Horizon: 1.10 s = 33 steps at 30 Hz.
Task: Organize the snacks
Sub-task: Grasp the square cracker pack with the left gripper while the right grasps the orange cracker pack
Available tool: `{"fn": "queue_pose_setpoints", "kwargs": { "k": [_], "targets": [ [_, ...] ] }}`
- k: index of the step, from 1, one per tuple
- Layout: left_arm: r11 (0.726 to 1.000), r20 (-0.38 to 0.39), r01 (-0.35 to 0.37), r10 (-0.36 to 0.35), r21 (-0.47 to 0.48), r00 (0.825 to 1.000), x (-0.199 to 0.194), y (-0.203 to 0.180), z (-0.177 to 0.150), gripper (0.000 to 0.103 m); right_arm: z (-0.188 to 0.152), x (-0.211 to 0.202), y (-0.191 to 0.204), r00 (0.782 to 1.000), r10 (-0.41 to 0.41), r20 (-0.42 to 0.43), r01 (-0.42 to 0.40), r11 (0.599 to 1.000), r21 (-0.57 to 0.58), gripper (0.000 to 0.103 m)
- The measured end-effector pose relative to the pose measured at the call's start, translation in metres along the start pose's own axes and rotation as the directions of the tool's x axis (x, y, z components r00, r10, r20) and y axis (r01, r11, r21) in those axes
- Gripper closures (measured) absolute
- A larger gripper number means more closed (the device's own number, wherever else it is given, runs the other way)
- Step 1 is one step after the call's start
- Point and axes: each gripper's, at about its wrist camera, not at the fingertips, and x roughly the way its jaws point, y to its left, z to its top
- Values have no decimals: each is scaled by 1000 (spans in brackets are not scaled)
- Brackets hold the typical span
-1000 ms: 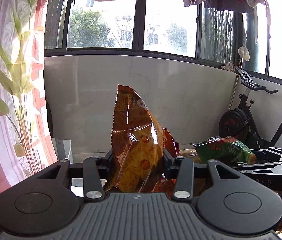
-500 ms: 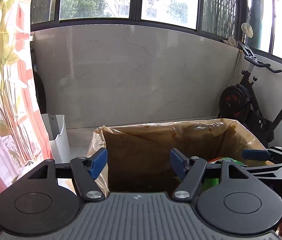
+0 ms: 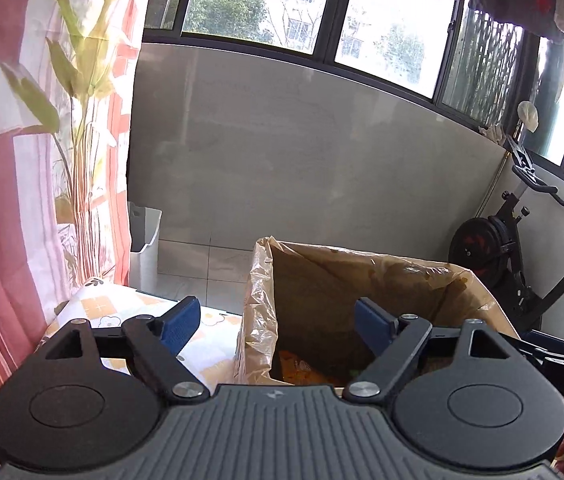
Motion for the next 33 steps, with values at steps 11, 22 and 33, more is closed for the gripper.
{"fn": "queue_pose_setpoints", "kwargs": {
  "k": [11, 22, 33],
  "targets": [
    [998, 60, -55, 56, -25, 997, -58, 30, -40, 12, -39, -50, -2, 1000, -1, 31, 1, 1000, -19, 7],
    [995, -11, -89, 89, -42, 996, -60, 42, -109, 19, -109, -65, -19, 997, -14, -74, 11, 999, -42, 8],
    [993, -115, -114, 110, -23, 987, -51, 43, -156, 25, -164, -68, -38, 980, -108, -166, 104, 994, -34, 8]
  ]
}}
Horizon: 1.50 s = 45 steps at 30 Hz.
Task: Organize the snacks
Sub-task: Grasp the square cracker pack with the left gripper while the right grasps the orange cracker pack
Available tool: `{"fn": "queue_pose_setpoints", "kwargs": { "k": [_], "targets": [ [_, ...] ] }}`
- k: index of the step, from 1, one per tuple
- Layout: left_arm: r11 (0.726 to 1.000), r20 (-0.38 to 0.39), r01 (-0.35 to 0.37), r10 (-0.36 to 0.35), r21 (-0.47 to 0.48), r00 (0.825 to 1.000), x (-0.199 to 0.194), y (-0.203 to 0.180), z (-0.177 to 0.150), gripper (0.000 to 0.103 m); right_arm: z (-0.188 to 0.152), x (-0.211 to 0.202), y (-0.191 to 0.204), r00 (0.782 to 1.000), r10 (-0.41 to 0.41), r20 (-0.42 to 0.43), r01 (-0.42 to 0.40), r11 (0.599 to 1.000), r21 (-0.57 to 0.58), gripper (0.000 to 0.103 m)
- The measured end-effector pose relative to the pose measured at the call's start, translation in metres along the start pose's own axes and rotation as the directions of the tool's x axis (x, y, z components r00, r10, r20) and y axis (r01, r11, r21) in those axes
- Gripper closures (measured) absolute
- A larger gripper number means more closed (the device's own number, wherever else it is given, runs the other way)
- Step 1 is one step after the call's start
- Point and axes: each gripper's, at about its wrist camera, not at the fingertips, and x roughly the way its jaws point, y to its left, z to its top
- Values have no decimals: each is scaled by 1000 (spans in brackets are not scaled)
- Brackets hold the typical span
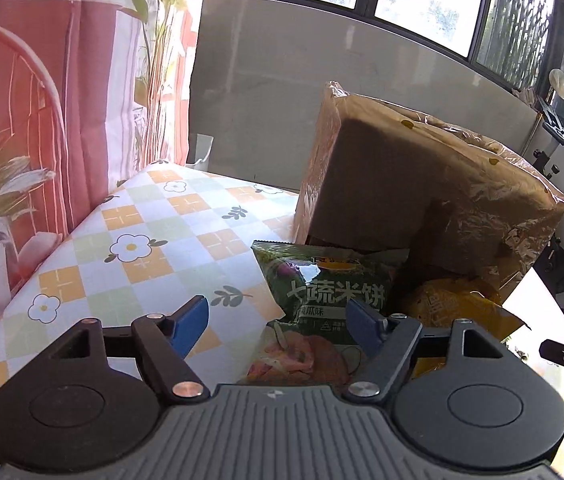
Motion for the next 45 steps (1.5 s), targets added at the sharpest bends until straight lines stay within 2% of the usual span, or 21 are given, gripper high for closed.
{"fn": "queue_pose_setpoints", "kwargs": {
  "k": [3, 6, 10, 12, 13, 14, 20, 23, 27, 32, 38, 45],
  "targets": [
    [1000, -9, -10, 10, 6, 1000, -3, -4, -14, 27, -11, 7, -1, 1000, -7, -19, 7, 1000, -14, 9],
    [1000, -56, -16, 17, 14, 998, 3, -7, -26, 27, -23, 12, 0, 999, 13, -32, -15, 999, -43, 10],
    [1000, -123, -5, 6, 8, 992, 13, -13, -39, 27, -38, 21, 3, 997, 28, -70, -35, 994, -100, 17],
    [1000, -137, -2, 2, 6, 991, 15, -14, -44, 27, -43, 26, 6, 995, 40, -87, -50, 991, -123, 27],
    [1000, -140, -1, 1, 6, 990, 16, -15, -46, 27, -46, 28, 7, 995, 39, -92, -51, 990, -133, 37],
    [1000, -142, -1, 2, 7, 990, 16, -16, -48, 27, -49, 30, 8, 994, 38, -99, -52, 989, -142, 40],
    [1000, -185, 18, -18, 1, 983, 21, -23, -63, 32, -61, 38, 11, 990, 73, -123, -90, 986, -138, 52],
    [999, -210, 36, -34, 6, 977, 22, -30, -68, 33, -61, 36, 11, 991, 67, -120, -84, 986, -141, 59],
    [996, -240, 84, -74, 30, 968, 27, -44, -75, 34, -61, 34, 5, 990, 80, -116, -92, 991, -97, 60],
    [997, -234, 72, -62, 37, 970, 29, -49, -74, 36, -60, 30, 4, 990, 89, -110, -100, 991, -90, 60],
    [995, -267, 95, -82, 34, 960, 32, -55, -79, 36, -59, 28, 4, 989, 90, -115, -101, 991, -91, 60],
    [982, -349, 156, -109, 110, 931, 44, -84, -97, 35, -59, 26, 5, 989, 84, -123, -96, 991, -92, 60]
  ]
}}
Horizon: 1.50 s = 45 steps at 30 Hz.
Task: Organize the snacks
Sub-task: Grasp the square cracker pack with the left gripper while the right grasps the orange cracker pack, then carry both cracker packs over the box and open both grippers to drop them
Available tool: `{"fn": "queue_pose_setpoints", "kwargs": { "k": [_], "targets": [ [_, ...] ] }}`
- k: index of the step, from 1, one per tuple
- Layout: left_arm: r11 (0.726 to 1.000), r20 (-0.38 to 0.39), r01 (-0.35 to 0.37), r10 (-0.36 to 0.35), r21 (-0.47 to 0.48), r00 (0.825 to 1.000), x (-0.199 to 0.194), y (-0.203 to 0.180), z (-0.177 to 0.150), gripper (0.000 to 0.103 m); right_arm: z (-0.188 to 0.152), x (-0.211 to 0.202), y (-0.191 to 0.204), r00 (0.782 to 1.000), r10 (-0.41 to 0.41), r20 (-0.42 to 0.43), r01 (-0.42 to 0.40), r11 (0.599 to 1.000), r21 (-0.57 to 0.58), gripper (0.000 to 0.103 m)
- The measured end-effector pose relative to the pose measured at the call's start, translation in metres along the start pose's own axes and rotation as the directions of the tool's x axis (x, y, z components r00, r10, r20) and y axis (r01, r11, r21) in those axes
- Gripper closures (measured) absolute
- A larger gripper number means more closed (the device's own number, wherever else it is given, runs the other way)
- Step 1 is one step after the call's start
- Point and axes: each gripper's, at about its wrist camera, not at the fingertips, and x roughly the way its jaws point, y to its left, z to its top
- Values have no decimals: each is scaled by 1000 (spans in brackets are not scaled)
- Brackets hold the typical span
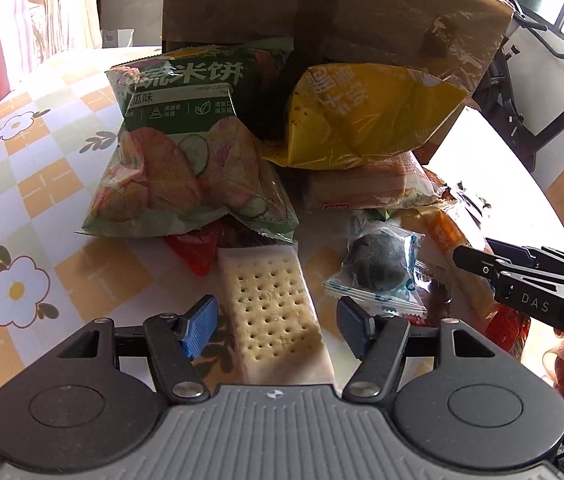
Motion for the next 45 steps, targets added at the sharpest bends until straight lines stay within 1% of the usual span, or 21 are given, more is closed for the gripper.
{"fn": "queue_pose_setpoints", "kwargs": {
  "k": [2, 5, 6, 7, 9, 12, 15, 16, 19, 23, 29, 32, 33, 34, 37, 42, 45],
  "targets": [
    [1000, -12, -10, 10, 28, 1000, 6, -5, -2, 35, 0, 0, 1, 1000, 0, -1, 0, 1000, -2, 60],
    [997, 8, -43, 43, 59, 999, 11, -7, -5, 36, 0, 1, 1, 1000, -2, -3, 2, 1000, -1, 60],
    [997, 11, -49, 49, 61, 999, 11, -7, -5, 38, 0, 1, 1, 1000, -2, -3, 2, 1000, -1, 60],
    [996, 16, -61, 60, 67, 998, 11, -6, -5, 44, 0, 1, 1, 1000, -2, -3, 2, 1000, 0, 60],
    [994, 20, -78, 77, 82, 997, 10, -4, -6, 51, 0, 1, 1, 1000, -2, -4, 2, 1000, 2, 60],
    [994, 21, -81, 80, 66, 997, 8, 3, -6, 54, 0, 2, 2, 1000, -3, -5, 3, 1000, -1, 60],
    [995, 22, -94, 93, 38, 995, 6, 12, -6, 54, 0, 1, 1, 1000, 0, -5, 0, 1000, 2, 60],
    [995, 22, -94, 94, 35, 995, 3, 18, -6, 54, -1, 1, 0, 1000, 0, -5, 0, 1000, 4, 60],
    [995, 23, -94, 93, 37, 995, 4, 19, -6, 55, -1, 3, -2, 1000, 4, -14, -3, 1000, 18, 60],
    [998, 28, -55, 54, 44, 998, 0, 18, -6, 55, -3, 8, -5, 999, 12, -31, -10, 999, 43, 61],
    [999, 98, -16, 11, 50, 995, -19, 11, -2, 55, 0, 0, -7, 1000, 8, -3, -8, 998, 67, 63],
    [999, 155, 36, -40, 33, 987, -30, 12, 1, 55, 5, -6, -8, 999, 15, 33, -18, 997, 78, 64],
    [999, 173, 38, -44, 39, 984, -33, 10, 2, 55, 6, -7, -9, 999, 21, 44, -24, 996, 83, 64],
    [998, 193, 31, -41, 51, 980, -37, 7, 3, 55, 8, -9, -10, 998, 28, 55, -32, 996, 88, 64],
    [998, 219, 25, -38, 61, 975, -43, 4, 6, 55, 13, -13, -11, 996, 41, 74, -48, 994, 100, 64],
    [999, 240, 5, -16, 48, 971, -50, 5, 8, 55, 16, -21, -6, 993, 66, 95, -73, 994, 81, 64],
    [999, 267, -10, 1, 34, 964, -57, 8, 10, 55, 21, -25, -2, 991, 72, 116, -80, 994, 68, 64]
  ]
}}
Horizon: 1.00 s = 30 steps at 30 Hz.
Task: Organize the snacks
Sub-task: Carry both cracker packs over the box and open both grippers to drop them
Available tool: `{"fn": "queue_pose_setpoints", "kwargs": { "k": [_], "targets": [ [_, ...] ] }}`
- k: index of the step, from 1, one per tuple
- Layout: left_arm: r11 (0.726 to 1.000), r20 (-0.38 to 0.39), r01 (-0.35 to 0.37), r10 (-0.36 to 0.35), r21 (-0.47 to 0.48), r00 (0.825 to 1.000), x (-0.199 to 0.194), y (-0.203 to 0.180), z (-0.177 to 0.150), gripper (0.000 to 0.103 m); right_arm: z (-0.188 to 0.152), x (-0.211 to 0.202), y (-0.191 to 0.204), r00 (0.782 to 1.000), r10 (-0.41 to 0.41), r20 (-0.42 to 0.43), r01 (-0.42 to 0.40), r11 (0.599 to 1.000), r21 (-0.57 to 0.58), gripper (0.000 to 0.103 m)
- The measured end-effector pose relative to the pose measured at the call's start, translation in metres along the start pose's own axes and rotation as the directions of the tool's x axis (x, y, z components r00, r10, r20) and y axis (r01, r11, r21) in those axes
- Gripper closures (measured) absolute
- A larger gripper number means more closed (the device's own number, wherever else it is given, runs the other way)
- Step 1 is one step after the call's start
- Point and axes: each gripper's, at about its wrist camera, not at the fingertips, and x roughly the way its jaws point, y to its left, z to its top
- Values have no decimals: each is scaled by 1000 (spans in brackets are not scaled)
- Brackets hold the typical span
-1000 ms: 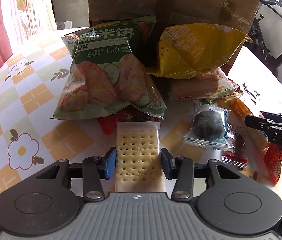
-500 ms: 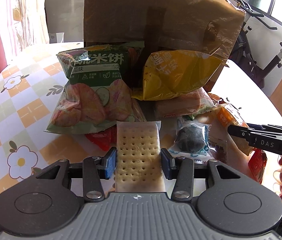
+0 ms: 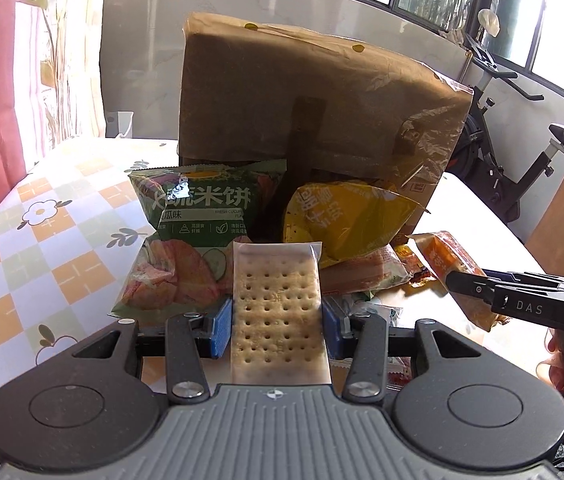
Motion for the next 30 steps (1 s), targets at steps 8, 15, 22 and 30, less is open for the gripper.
{"fn": "queue_pose_setpoints", "kwargs": {
  "k": [8, 15, 22, 30],
  "targets": [
    [999, 152, -50, 47, 21, 987, -30, 13, 31, 55, 36, -21, 1, 994, 2, 110, -1, 1000, -8, 64],
    [998, 274, -44, 27, 54, 961, -51, 16, 89, 55, 97, -44, 8, 973, 25, 227, -6, 997, -82, 64],
    [993, 307, 35, -67, 111, 949, -36, 5, 166, 54, 175, -30, 18, 963, 69, 262, -48, 995, -86, 64],
    [997, 216, 32, -46, 69, 975, 45, -1, 241, 54, 242, 50, 31, 985, 61, 160, -47, 995, -92, 64]
  ]
}}
